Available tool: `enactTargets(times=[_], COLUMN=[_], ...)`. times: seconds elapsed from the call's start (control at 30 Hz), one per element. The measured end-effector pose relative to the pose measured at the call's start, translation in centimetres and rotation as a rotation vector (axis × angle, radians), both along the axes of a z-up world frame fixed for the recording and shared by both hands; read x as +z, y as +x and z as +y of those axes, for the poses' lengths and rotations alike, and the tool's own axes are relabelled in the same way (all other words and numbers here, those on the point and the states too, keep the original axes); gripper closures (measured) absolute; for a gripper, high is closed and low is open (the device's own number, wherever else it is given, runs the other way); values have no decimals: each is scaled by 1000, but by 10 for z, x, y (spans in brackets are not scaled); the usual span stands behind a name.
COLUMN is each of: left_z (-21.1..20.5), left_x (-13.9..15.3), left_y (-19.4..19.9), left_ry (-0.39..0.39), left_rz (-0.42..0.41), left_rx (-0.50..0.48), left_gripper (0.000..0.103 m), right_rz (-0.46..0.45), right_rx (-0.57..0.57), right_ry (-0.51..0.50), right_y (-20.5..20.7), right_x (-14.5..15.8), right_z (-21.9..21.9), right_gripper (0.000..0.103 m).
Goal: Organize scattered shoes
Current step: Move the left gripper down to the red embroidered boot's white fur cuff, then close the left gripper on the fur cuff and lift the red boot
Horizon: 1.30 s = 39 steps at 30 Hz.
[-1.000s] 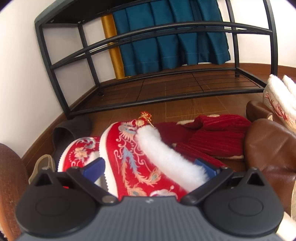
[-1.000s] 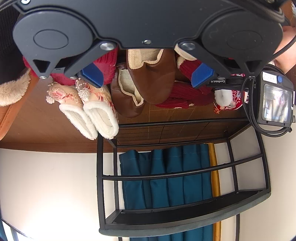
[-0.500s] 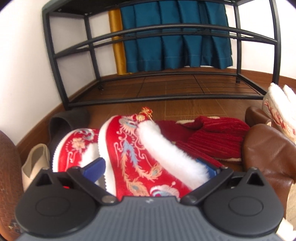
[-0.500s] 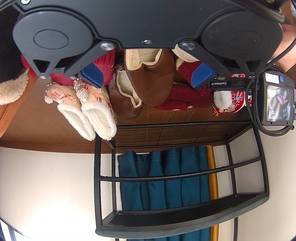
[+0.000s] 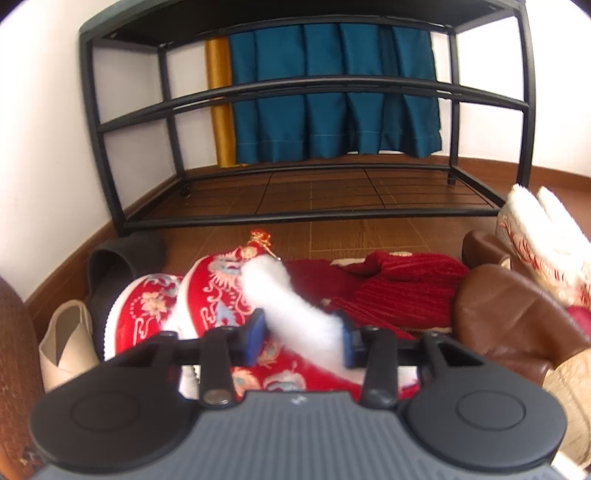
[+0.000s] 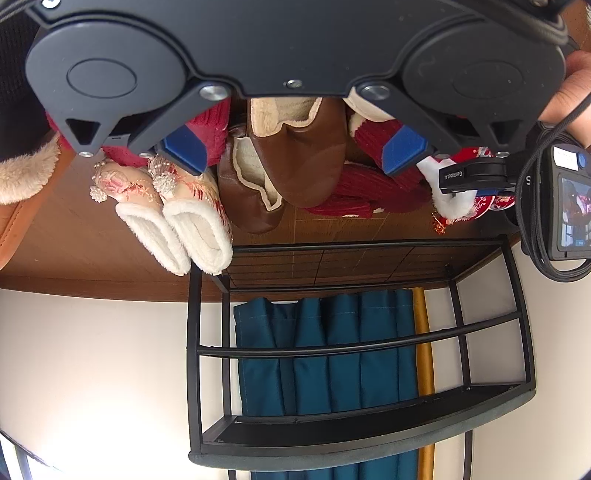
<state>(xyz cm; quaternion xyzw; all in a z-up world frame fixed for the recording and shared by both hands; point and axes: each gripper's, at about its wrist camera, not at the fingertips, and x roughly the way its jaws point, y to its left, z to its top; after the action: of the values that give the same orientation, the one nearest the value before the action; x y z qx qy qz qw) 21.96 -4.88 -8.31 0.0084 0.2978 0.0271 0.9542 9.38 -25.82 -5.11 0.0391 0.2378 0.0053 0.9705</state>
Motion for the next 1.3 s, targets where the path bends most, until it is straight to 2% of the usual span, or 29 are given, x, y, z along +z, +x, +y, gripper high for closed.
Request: enactTargets(times=[0.13,0.23,0.43,0.6,0.77,0.87,0.9,0.93,1.0,1.2,1.3], left_z=[14,28,51,70,90,93,95,97,100,92,75], left_x=[7,11,18,20,17,16,16,15,11,4,0], left_y=[-2,-7,-16,-17,-9,-2,0,3,8,22,32], left_ry=[-69,-80,-142,-193,-226,-197,-189,-181,-165,-114,-6], left_rz=[26,42,74,106,148,174,183,193,213,243,234], left_rx=[26,45,61,65,43,58,66,74,87,22,-10], left_gripper=[68,69,88,91,89,82,69,50,26,24,24], right_rz=[-11,-17,-28,-36,-46,-45,-46,-46,-43,-29,-26], right_rx=[3,5,13,23,30,29,28,26,26,38,37], right_ry=[1,2,5,6,6,7,7,6,8,-2,-1], right_y=[-2,-3,-4,-4,-3,-2,-1,-1,0,3,5], right_x=[4,7,11,14,15,15,14,14,12,7,6], right_z=[0,0,2,5,7,7,6,6,6,10,9], right_gripper=[0,0,0,0,0,0,0,0,0,0,0])
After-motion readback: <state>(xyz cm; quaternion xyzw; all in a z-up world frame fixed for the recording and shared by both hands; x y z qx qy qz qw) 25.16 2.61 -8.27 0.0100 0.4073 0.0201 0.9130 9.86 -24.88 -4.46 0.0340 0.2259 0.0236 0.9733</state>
